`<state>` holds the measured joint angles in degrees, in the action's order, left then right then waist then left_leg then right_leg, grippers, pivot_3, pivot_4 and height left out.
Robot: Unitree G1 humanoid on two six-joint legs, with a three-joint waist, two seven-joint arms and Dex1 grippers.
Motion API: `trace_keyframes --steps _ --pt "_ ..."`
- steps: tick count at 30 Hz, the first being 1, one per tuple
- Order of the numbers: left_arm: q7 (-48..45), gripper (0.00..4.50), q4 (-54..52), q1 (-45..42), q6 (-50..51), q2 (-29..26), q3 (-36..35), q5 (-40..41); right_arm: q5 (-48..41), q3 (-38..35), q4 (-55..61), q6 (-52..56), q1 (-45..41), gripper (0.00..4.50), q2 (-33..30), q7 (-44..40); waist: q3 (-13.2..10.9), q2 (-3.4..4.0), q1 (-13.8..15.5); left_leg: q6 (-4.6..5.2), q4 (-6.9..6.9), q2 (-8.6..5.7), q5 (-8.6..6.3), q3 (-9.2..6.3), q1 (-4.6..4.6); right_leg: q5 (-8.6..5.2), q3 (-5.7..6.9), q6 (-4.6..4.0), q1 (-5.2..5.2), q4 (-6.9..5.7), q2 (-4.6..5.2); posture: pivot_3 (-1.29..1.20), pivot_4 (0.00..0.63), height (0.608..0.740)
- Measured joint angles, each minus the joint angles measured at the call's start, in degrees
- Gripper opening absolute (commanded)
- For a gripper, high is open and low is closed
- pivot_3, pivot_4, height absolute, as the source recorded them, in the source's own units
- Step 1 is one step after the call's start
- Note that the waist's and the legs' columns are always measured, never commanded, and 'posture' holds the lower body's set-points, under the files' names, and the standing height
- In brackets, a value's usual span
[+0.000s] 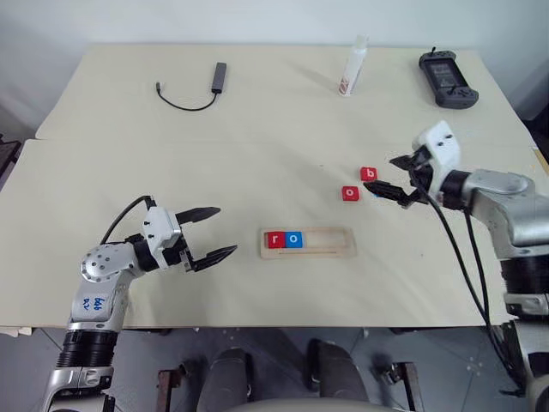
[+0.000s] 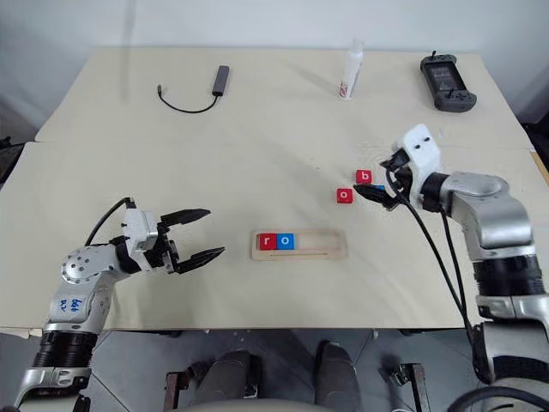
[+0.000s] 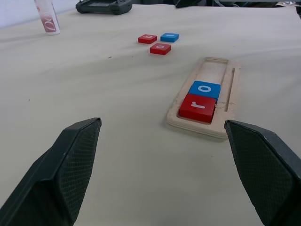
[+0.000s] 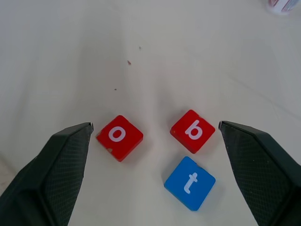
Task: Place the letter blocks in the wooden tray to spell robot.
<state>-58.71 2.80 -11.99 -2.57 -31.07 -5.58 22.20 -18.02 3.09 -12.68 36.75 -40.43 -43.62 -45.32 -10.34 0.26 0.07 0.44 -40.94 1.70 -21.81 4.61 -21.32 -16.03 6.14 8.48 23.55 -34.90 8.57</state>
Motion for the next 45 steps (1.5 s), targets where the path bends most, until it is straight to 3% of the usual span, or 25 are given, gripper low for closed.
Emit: trace_keyframes --steps 13,20,27,33,36,43,45 --pt "1.9 4.45 -1.8 1.4 0.6 1.0 0.2 -0.1 3.1 0.4 -1.6 5.4 -0.9 4.50 2.0 0.8 0.0 0.00 -0.3 -0.01 0.01 0.04 0.01 0.02 0.02 0.00 0.01 0.00 0.01 -0.03 -0.01 0.00 0.150 0.740" --pt "1.8 4.45 -1.7 0.9 0.5 1.2 1.2 -0.2 2.0 -1.8 3.1 13.6 -2.1 4.50 7.3 7.9 0.0 0.01 -0.3 -0.02 0.01 0.04 0.00 0.02 0.02 0.00 0.01 0.00 0.01 -0.05 -0.01 0.00 0.150 0.740" --pt "1.8 4.45 -1.7 0.6 0.6 1.3 2.2 -0.2 6.6 -2.9 -8.5 15.1 -10.6 4.50 12.7 19.4 0.0 0.01 -0.6 -0.03 0.05 0.04 0.00 0.04 0.02 0.00 0.00 0.00 0.04 -0.04 -0.02 0.00 0.150 0.740" --pt "2.1 4.45 -2.5 0.9 0.7 1.4 2.3 -0.2 6.9 -3.6 -15.3 15.9 -12.7 4.50 15.9 22.1 0.0 0.01 -1.0 -0.04 0.09 0.03 0.00 0.04 0.01 0.00 0.01 0.00 0.04 -0.03 -0.02 0.00 0.150 0.740" --pt "2.3 4.50 -3.0 1.5 0.9 1.4 2.3 -0.2 7.0 -4.3 -17.3 14.8 -13.3 3.87 16.5 22.7 0.0 0.01 -1.5 -0.04 0.09 0.04 0.00 0.02 0.01 -0.01 0.01 0.00 0.03 -0.03 -0.02 0.00 0.150 0.740" --pt "2.1 4.50 -4.3 1.5 1.0 1.4 2.4 -0.1 7.3 -4.8 -17.3 14.7 -13.3 1.51 17.0 23.5 0.0 0.02 -1.9 -0.06 0.12 0.05 0.01 0.03 0.03 -0.01 0.01 0.00 0.04 -0.03 -0.03 0.00 0.150 0.740" --pt "1.6 4.50 -4.3 1.5 1.0 1.4 2.6 -0.1 7.3 -4.8 -16.9 14.4 -13.2 1.48 17.3 23.3 0.0 0.03 -1.9 -0.06 0.12 0.05 0.01 0.04 0.03 -0.01 0.00 0.00 0.04 -0.03 -0.03 0.00 0.150 0.740"
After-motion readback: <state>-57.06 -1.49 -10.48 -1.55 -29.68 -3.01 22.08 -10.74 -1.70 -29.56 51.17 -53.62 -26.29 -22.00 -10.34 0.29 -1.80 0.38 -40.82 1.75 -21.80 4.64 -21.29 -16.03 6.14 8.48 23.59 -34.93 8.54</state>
